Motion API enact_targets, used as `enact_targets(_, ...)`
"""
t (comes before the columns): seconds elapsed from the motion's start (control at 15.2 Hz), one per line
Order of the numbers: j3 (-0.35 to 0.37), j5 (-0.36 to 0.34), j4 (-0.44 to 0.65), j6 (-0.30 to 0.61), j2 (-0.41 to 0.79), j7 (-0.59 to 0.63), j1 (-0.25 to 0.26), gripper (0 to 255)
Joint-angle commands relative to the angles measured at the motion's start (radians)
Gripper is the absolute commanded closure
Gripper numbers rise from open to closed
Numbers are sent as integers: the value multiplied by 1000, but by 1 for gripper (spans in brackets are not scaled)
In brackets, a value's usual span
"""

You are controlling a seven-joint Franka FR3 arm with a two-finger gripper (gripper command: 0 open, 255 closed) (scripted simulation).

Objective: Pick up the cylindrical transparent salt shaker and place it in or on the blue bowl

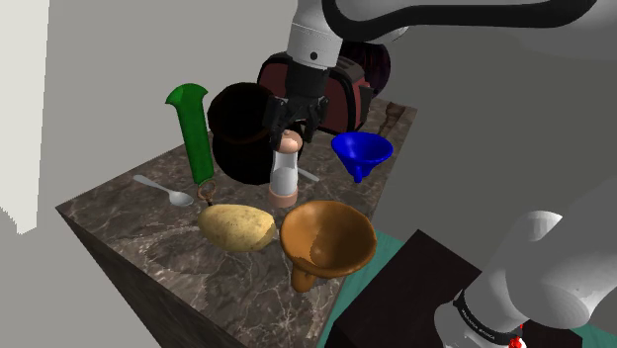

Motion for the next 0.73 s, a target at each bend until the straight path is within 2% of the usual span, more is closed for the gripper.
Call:
enact_targets(0.0,0,0,0,0,0,0,0,0)
enact_targets(0.07,0,0,0,0,0,0,0,255)
enact_targets(0.66,0,0,0,0,0,0,0,255)
